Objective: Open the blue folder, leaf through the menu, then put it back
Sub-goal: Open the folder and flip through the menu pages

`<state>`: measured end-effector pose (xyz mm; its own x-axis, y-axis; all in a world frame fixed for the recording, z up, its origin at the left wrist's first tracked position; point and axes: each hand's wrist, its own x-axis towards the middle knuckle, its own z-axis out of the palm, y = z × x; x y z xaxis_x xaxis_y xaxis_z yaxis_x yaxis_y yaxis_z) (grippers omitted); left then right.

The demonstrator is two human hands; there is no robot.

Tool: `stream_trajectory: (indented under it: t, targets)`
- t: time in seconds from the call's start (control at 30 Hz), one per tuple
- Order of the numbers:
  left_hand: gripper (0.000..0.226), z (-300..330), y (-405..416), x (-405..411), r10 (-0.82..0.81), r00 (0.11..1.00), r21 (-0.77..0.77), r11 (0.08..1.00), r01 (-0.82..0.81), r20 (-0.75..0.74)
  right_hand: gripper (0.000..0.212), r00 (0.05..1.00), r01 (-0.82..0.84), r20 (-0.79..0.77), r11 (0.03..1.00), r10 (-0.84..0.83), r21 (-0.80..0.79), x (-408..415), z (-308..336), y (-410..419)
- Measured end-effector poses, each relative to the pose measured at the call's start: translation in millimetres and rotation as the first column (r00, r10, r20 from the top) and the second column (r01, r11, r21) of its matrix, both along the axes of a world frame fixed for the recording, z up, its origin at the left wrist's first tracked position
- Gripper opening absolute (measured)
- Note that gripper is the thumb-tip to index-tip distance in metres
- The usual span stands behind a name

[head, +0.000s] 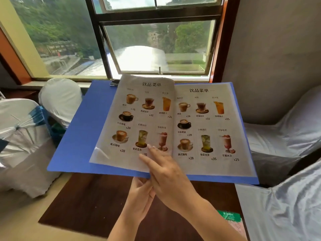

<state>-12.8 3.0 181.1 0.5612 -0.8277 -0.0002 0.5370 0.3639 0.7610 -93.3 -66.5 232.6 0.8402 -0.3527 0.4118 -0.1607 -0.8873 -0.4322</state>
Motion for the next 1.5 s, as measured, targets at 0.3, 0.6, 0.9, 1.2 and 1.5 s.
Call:
stream_trajectory:
  t: [0.3,0.6,0.9,1.2,1.5]
  targets:
    - [0.057,-3.7,1.0,4.8,-0.029,0.998,-0.052,0.998,0.026,-0.063,0.056,0.953,0.287,-0.047,0.94,-0.301,-0.186,-5.7,-2.4,-25.7]
    - [0.056,-6.8,3.5,9.7,-0.023,0.998,-0.021,1.0,0.022,-0.056,0.044,0.937,0.331,0.112,0.943,-0.33,0.005,-36.1,8.2,-42.7]
    - [0.051,-12.4,6.5,23.2,0.01,0.995,-0.027,1.0,-0.013,-0.104,0.05,0.85,0.25,0.004,0.41,-0.527,0.877,-136.2,-2.2,-126.5]
    - [0.06,-16.2,9.7,33.0,0.038,0.995,0.003,0.999,-0.038,-0.092,0.051,0.932,0.106,0.078,0.471,-0.355,0.875,-139.2,-9.5,-123.8]
    - [0.052,-8.3,21.3,38.3,0.047,0.955,0.129,0.988,-0.088,0.293,0.049,0.94,0.039,0.123,0.459,-0.318,0.887,-133.7,-22.9,-115.1]
